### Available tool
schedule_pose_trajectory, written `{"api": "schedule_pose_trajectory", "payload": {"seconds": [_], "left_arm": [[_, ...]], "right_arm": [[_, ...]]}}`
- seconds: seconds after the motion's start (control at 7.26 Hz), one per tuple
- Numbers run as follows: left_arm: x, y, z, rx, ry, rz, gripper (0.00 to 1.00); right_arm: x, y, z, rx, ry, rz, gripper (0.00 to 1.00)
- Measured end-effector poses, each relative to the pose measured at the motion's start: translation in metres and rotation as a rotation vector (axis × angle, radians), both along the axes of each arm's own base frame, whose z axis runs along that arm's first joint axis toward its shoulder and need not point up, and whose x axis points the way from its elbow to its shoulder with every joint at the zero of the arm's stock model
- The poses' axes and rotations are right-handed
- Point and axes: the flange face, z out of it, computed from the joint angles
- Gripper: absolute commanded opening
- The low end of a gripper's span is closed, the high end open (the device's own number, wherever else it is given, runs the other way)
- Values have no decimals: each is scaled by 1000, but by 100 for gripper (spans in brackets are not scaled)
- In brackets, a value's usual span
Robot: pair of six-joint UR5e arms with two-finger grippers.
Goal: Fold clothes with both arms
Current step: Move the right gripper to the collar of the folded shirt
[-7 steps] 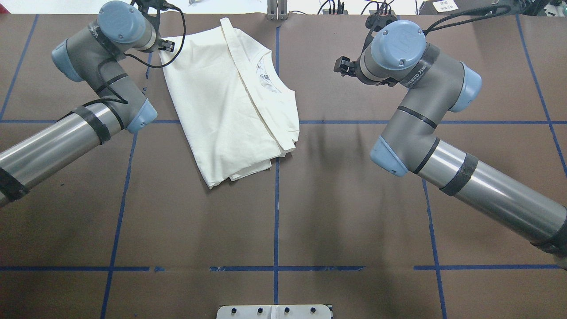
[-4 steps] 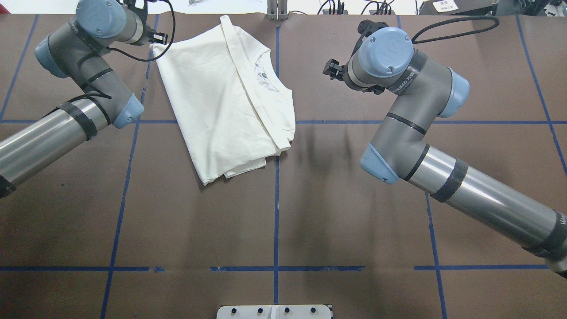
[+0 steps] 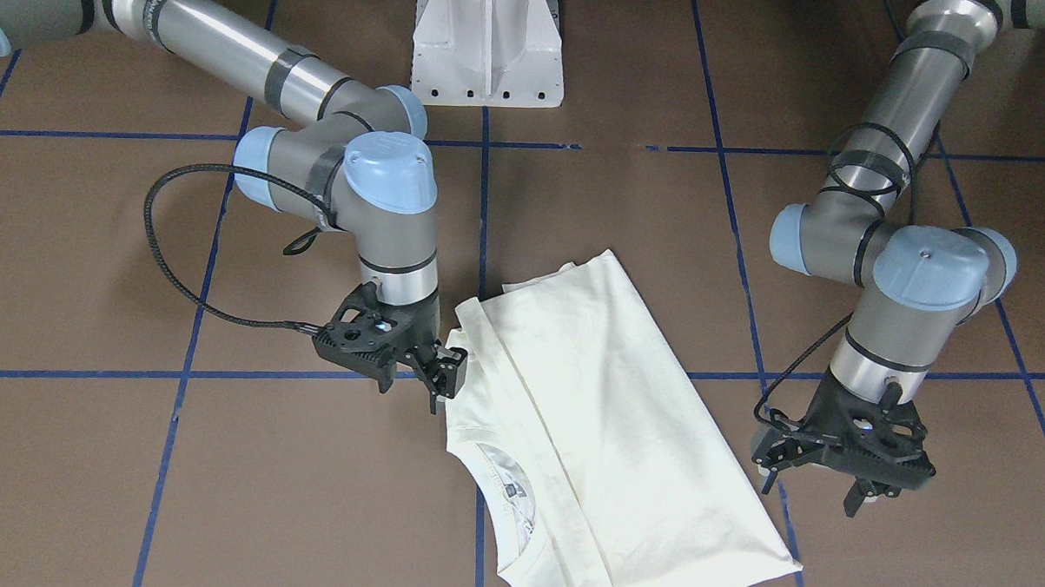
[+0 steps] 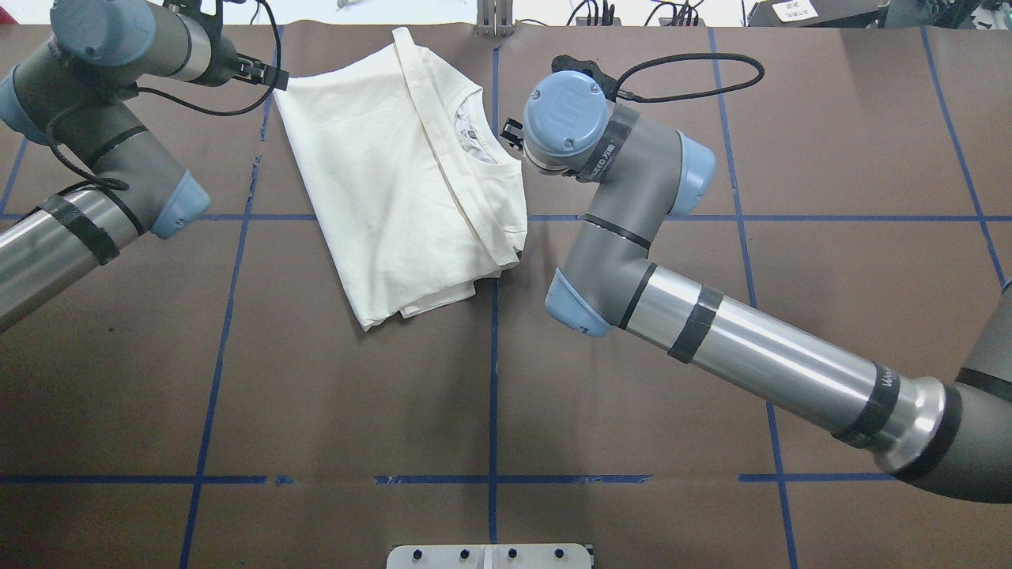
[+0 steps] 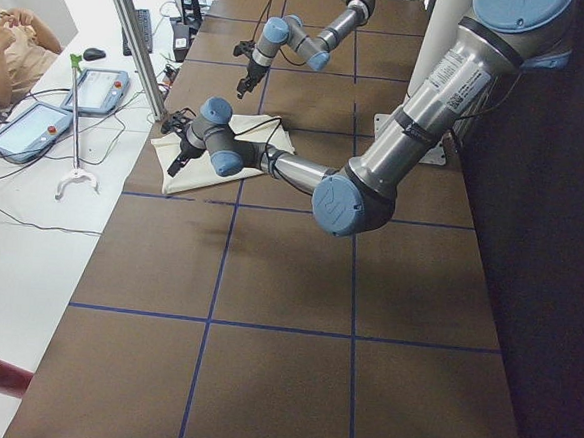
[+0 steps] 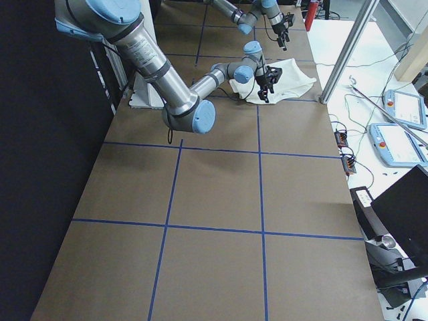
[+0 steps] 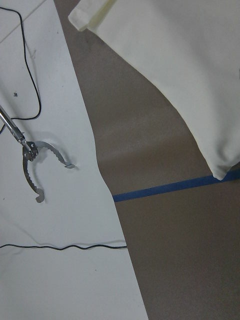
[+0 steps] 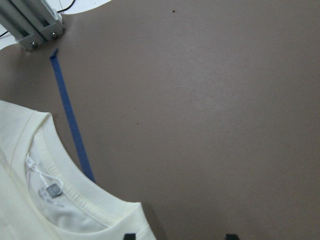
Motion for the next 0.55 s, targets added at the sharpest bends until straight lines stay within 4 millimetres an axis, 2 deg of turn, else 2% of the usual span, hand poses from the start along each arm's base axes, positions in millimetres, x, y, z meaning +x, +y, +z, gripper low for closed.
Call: {"api": "schedule_pose_trajectory", "payload": {"seconds": [0.14,0.28,0.55], "left_arm": [[-1,1,-1,2,4,-1,100],[-2,2,-2,2,6,-1,100],[-1,2,-1,0,8,-2,100]], "right_arm": [[-20,-2,-7,8,-4,-9,58],[-35,-5,-4,26,-17,-17,57],[-45,-7,8,42,-15,-30,57]]}}
